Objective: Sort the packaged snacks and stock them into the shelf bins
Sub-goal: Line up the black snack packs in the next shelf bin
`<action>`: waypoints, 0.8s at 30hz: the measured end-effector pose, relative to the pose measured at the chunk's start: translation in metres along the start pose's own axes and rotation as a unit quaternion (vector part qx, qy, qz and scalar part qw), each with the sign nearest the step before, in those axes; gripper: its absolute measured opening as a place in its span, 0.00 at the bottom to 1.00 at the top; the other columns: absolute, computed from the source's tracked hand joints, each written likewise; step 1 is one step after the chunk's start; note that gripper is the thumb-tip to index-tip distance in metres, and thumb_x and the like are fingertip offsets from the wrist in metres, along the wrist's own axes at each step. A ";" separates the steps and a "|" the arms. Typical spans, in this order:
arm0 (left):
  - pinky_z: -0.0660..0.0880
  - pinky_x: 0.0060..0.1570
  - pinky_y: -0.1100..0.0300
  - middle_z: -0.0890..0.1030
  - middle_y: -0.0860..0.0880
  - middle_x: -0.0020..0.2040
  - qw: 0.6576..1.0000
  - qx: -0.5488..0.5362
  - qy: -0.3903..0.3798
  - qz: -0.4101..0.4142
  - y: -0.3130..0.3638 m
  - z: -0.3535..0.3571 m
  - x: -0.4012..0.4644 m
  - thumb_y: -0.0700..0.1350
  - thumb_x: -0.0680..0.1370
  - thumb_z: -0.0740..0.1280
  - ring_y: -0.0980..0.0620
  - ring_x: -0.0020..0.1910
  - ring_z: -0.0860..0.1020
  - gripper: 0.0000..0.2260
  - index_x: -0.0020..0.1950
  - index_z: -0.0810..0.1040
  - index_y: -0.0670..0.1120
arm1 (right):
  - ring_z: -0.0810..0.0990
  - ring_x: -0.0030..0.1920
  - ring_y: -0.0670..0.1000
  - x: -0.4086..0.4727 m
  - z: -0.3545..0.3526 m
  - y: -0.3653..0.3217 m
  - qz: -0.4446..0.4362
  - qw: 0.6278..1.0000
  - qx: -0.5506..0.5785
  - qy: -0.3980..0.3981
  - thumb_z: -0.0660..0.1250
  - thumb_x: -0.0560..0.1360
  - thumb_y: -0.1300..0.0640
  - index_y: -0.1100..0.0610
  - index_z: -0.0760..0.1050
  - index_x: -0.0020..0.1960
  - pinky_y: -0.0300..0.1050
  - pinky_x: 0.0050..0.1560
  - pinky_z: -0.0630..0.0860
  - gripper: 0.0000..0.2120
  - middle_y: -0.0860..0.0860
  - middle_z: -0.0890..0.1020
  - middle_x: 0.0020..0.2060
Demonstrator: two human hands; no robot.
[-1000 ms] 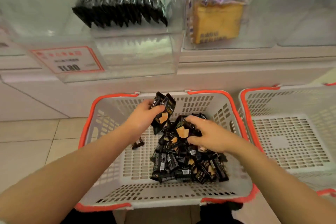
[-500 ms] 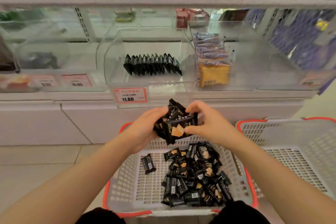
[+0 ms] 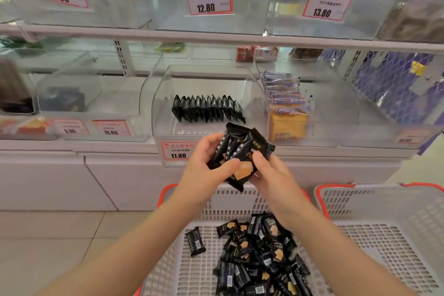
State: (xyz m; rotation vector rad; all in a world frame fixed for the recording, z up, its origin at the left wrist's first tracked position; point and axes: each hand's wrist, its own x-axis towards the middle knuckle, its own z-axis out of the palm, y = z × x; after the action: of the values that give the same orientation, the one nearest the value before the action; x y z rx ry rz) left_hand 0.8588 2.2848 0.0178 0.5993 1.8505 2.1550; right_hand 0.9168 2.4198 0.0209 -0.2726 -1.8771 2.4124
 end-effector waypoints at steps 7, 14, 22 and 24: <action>0.63 0.65 0.67 0.69 0.62 0.65 0.983 0.170 -0.013 0.073 0.023 0.007 0.034 0.62 0.69 0.57 0.64 0.65 0.67 0.17 0.58 0.62 0.71 | 0.78 0.59 0.49 0.027 0.025 -0.034 -0.013 0.992 0.112 -0.060 0.53 0.79 0.53 0.56 0.70 0.66 0.46 0.63 0.73 0.19 0.53 0.80 0.59; 0.55 0.71 0.61 0.61 0.52 0.73 0.961 0.260 -0.095 -0.004 0.028 0.007 0.113 0.50 0.81 0.56 0.54 0.73 0.58 0.21 0.73 0.62 0.46 | 0.81 0.45 0.44 0.057 -0.017 -0.060 -0.075 0.997 -0.002 -0.021 0.64 0.74 0.60 0.53 0.73 0.58 0.44 0.50 0.79 0.13 0.43 0.83 0.39; 0.66 0.62 0.56 0.71 0.46 0.67 0.744 0.626 -0.229 0.045 0.011 -0.013 0.207 0.36 0.78 0.55 0.47 0.64 0.70 0.18 0.67 0.71 0.45 | 0.80 0.28 0.47 0.097 -0.063 -0.090 -0.009 0.984 -0.062 0.166 0.65 0.75 0.57 0.54 0.75 0.41 0.42 0.28 0.76 0.05 0.47 0.79 0.26; 0.66 0.65 0.52 0.68 0.48 0.70 0.654 0.701 -0.278 0.063 -0.004 -0.010 0.230 0.37 0.77 0.55 0.47 0.68 0.66 0.21 0.69 0.68 0.47 | 0.79 0.31 0.49 0.105 -0.064 -0.091 0.005 0.985 -0.067 0.160 0.66 0.74 0.55 0.54 0.75 0.40 0.46 0.34 0.75 0.05 0.48 0.78 0.28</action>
State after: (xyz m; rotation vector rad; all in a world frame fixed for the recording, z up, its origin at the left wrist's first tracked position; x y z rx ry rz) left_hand 0.6497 2.3773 0.0472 1.3957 2.6724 -0.0334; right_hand 0.8207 2.5207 0.0839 -0.6387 -1.8904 2.0961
